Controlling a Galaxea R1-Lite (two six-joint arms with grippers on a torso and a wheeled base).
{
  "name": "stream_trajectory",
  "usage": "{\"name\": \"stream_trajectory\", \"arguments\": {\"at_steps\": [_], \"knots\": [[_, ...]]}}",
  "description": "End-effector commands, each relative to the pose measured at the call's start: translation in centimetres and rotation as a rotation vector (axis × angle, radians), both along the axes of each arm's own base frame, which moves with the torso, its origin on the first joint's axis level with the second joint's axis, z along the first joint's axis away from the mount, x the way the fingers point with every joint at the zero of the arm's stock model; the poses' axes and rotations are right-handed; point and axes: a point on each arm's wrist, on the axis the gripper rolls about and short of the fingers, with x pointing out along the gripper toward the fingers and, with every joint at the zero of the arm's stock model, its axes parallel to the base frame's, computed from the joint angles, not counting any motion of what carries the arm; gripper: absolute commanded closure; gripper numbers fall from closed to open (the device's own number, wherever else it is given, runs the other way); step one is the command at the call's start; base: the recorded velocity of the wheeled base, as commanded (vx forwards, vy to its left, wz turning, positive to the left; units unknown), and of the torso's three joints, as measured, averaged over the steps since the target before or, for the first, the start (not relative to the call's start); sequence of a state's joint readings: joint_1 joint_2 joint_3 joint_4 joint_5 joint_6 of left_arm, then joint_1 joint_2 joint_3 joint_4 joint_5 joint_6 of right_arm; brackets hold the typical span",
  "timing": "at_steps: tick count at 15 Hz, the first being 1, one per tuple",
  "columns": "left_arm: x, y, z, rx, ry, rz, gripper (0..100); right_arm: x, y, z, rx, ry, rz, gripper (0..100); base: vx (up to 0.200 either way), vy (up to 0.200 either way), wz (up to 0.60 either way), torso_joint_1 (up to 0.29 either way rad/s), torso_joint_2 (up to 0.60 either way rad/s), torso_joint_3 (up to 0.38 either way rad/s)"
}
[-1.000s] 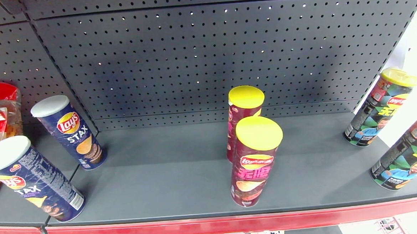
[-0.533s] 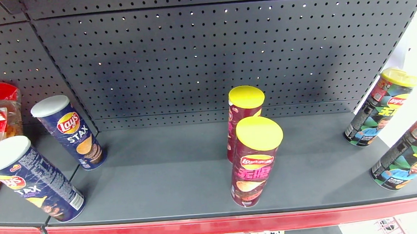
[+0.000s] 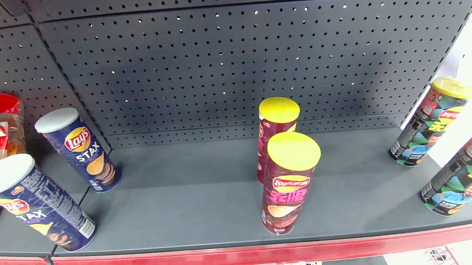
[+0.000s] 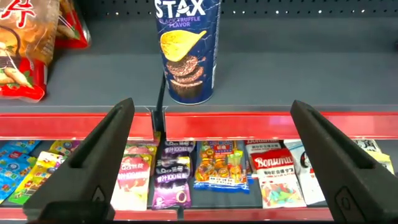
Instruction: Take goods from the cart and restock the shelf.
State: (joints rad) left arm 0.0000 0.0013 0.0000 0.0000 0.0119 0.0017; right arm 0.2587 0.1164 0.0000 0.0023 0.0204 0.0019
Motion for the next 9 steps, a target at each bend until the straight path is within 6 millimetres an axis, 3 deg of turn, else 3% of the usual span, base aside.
{"name": "stream_trajectory", "arguments": {"at_steps": [1,3,5,6,7,9], "knots": [[0.0,0.0,0.0,0.0,-0.001,0.0,0,0.1,0.0,0.1,0.024,0.015,0.02,0,0.0,0.0,0.0,0.0,0.0,0.0],[0.0,0.0,0.0,0.0,0.0,0.0,0,-0.2,-0.1,0.1,0.041,-0.009,0.034,0,0.0,0.0,0.0,0.0,0.0,0.0],[0.0,0.0,0.0,0.0,0.0,0.0,0,0.5,0.2,6.0,0.161,0.006,0.105,0,0.0,0.0,0.0,0.0,0.0,0.0],[0.0,0.0,0.0,0.0,0.002,0.0,0,4.0,1.4,13.0,0.261,0.081,0.097,0,0.0,0.0,0.0,0.0,0.0,0.0],[0.0,0.0,0.0,0.0,0.0,0.0,0,6.5,2.3,14.6,0.201,0.126,0.105,0,0.0,0.0,0.0,0.0,0.0,0.0],[0.0,0.0,0.0,0.0,0.0,0.0,0,10.1,4.2,14.2,0.106,0.247,0.167,0,0.0,0.0,0.0,0.0,0.0,0.0]]}}
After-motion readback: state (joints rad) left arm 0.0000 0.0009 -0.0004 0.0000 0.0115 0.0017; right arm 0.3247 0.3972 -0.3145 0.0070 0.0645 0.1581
